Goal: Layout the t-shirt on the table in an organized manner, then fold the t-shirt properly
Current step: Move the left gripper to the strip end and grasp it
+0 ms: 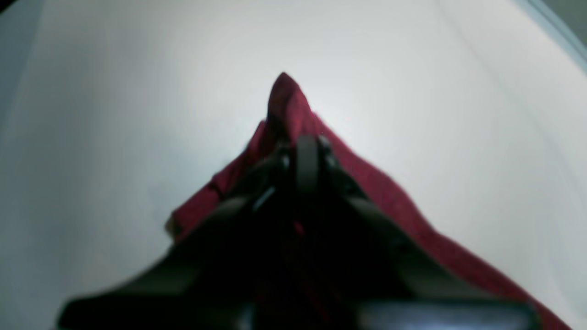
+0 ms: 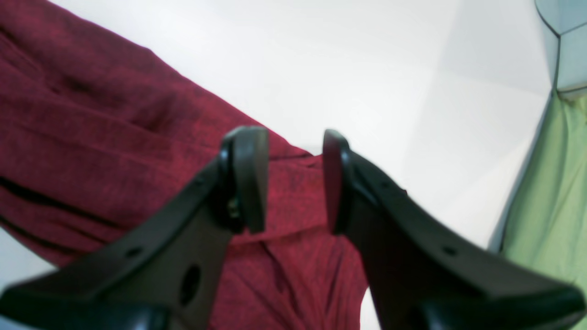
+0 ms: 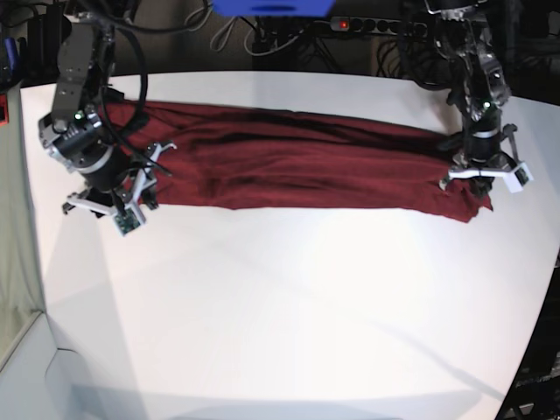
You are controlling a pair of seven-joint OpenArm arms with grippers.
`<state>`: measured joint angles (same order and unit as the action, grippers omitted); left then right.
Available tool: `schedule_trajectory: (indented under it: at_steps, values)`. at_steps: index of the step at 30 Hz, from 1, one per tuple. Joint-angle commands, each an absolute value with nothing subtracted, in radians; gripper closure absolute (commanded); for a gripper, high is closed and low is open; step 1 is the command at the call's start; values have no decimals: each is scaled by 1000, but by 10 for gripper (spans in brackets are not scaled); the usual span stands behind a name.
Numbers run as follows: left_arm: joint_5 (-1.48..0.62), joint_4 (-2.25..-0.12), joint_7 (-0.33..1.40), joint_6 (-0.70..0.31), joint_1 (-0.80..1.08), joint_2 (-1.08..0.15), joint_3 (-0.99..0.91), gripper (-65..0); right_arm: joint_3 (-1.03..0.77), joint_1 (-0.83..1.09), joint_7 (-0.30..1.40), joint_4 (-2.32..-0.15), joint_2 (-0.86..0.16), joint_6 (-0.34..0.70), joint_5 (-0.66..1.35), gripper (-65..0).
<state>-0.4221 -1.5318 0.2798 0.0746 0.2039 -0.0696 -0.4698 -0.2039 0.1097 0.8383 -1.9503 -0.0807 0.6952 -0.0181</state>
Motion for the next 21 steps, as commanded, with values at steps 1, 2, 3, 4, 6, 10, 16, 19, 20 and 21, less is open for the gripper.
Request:
schedule_trajectory:
  at_steps: [1,2,3,4,6,10,16,19,20,21]
  values:
    - [-421,-1526,257,67,193,-82,-473,0,-206,99,816,-1966,-87,698,-7,-211]
    - [-421,-1503,257,67,191,-84,-473,0,-206,101,816,-1966,-87,698,-7,-211]
    - [-421,-1483,255,67,189,-84,-473,0,-206,101,816,-1966,-87,698,-7,-211]
    - [-421,-1471,254,67,189,-84,-473,0,-206,101,816,-1966,-87,698,-7,-211]
    - [-421,-1455,254,67,186,-84,-473,0,-208,101,816,-1966,-87,698,-7,-211]
    - [-420,-1455,259,67,173,-85,-473,-2,-208,101,816,-1966,-88,698,-7,-211]
    - [-420,-1455,259,67,173,-85,-473,-186,-208,101,816,-1966,-90,698,-7,-211]
    - [-420,-1466,259,67,177,-85,-475,-315,-209,101,816,-1966,-91,698,-7,-211]
    - [-420,-1469,259,67,177,-85,-475,-351,-211,99,816,-1966,-91,698,-7,-211]
    - [-420,-1474,257,67,177,-85,-475,-374,-213,99,816,-1968,-91,698,-7,-211]
